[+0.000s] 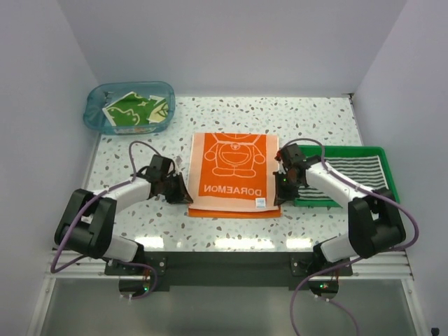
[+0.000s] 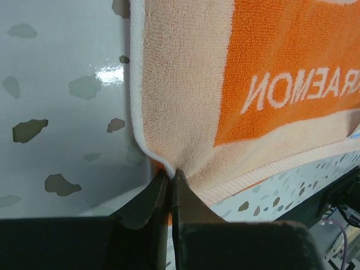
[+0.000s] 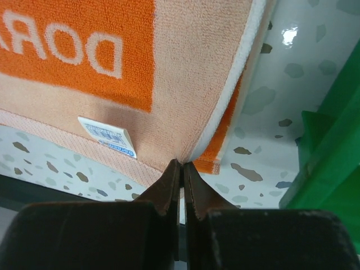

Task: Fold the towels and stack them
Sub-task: Fold the towel

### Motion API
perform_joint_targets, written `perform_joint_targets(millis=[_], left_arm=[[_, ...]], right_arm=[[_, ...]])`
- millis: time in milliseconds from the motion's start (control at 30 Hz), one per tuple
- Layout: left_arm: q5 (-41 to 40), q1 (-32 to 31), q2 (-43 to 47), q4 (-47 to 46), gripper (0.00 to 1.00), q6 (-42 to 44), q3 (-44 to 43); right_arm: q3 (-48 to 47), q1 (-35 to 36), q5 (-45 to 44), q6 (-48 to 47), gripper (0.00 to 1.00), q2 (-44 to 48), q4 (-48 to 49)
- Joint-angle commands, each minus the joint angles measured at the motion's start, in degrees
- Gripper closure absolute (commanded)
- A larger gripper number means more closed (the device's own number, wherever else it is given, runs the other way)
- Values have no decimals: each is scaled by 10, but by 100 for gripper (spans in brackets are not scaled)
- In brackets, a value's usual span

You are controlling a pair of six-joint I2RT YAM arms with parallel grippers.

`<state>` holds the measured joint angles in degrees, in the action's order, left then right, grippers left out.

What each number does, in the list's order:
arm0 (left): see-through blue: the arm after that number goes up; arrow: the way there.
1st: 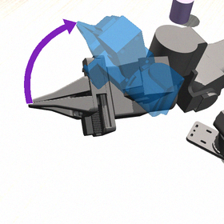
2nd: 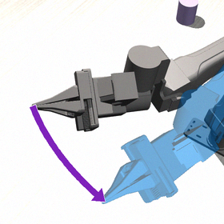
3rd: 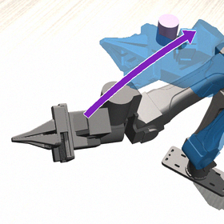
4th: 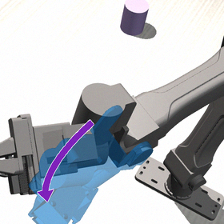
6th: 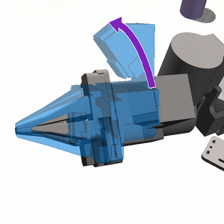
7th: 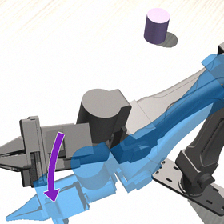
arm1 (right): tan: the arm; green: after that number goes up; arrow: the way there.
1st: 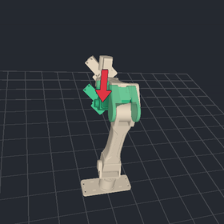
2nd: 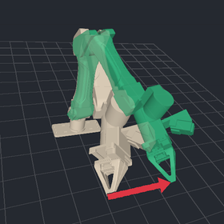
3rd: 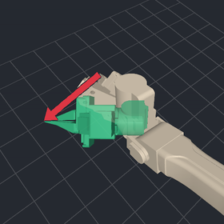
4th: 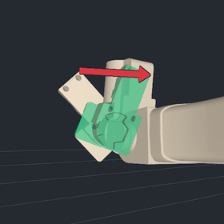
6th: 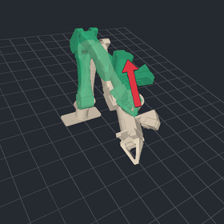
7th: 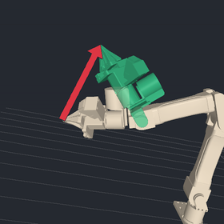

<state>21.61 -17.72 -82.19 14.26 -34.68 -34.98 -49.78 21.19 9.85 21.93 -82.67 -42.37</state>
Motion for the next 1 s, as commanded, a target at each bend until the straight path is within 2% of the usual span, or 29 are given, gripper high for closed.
perform_joint_targets(millis=[0,233,467,633,733,967], left_arm=[[-21,-2,11,-18,99,21,-6],[-61,-2,45,55,99,34,-76],[-75,-7,137,150,98,33,-136],[-63,-20,165,150,98,20,-92],[-41,-29,150,107,97,10,-41],[-62,-61,78,26,97,1,32]], right_arm=[[-5,15,-24,14,100,-2,17],[-80,16,-95,0,100,23,-49],[-124,17,-104,-14,100,78,-136],[-80,17,-100,-14,100,87,-151],[-44,17,-100,0,100,67,-128],[13,17,-108,29,100,3,-61]])
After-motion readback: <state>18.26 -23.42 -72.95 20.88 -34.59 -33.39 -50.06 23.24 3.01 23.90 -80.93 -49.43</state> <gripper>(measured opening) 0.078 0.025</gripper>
